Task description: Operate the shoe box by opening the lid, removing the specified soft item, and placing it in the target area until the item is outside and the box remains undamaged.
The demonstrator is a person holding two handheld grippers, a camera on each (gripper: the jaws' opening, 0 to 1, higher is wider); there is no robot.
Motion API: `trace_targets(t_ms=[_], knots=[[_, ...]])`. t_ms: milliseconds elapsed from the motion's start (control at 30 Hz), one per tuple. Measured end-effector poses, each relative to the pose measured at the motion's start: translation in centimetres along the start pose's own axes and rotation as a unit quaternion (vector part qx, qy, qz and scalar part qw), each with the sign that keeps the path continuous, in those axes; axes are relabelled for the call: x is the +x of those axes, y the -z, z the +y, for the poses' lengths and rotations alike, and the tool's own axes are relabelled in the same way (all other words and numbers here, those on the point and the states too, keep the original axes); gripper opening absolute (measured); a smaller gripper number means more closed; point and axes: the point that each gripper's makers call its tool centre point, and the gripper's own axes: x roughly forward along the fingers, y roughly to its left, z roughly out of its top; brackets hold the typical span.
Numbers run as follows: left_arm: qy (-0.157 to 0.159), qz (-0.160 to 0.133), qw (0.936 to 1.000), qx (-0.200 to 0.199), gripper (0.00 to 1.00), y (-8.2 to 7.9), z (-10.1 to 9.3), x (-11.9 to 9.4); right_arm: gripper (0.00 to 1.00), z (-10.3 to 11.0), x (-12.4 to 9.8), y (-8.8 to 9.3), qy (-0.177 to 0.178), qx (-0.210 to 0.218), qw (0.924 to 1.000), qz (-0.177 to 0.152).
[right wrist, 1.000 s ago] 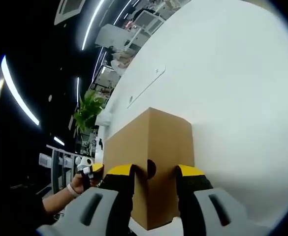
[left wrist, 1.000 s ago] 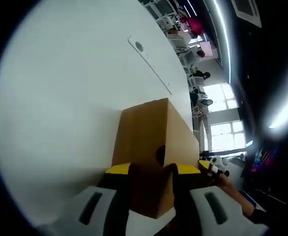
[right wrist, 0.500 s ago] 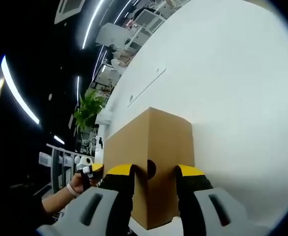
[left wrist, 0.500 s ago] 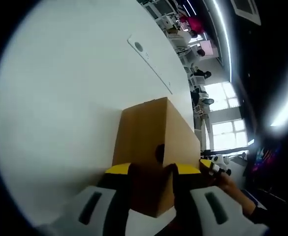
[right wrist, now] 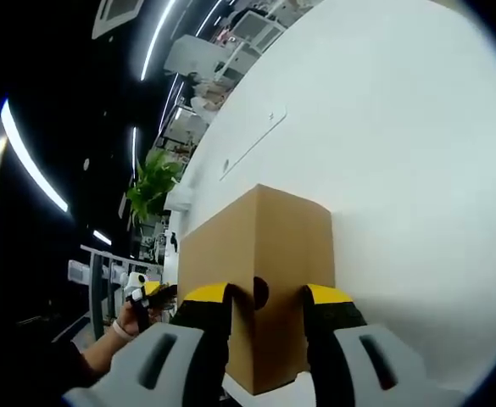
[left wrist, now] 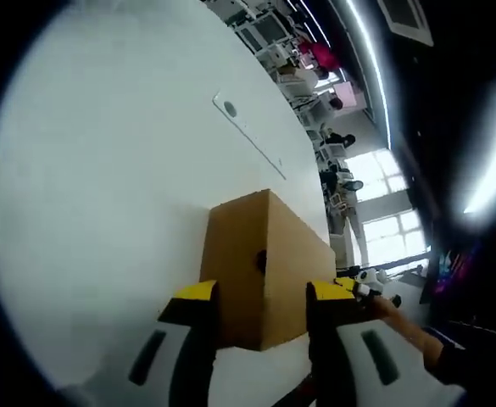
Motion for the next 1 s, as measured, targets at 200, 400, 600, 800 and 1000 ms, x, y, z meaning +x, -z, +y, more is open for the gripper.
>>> trace_targets(t_ms=[200,400,600,800,1000], knots=[[-0.016,0.009,0.9931,0.116,0.42,1.3,-3.4,-0.4,0.33,-0.3,0.1,-0.2,-0.002,0.001,1.0000,0.003],[-0.018,0.019,0.9920,0.124,0.42,0.6,-2.8,0.1,0.33,-0.4,0.2,-0.3,-0.001,-0.002,0.9999,0.015],[-0.047,0.030,0.9723,0.227,0.48,1.0,-4.1,0.4,0.33,-0.3,0.1,-0.2,-0.003,0.003,0.9999,0.012],[-0.069,0.045,0.9496,0.302,0.62,2.7,-4.7,1.3,0.33,-0.1,0.0,-0.1,-0.002,0.004,0.9999,0.010],[-0.089,0.056,0.9162,0.387,0.72,3.6,-4.8,1.5,0.33,0.0,-0.1,-0.1,-0.004,0.006,0.9999,0.007]])
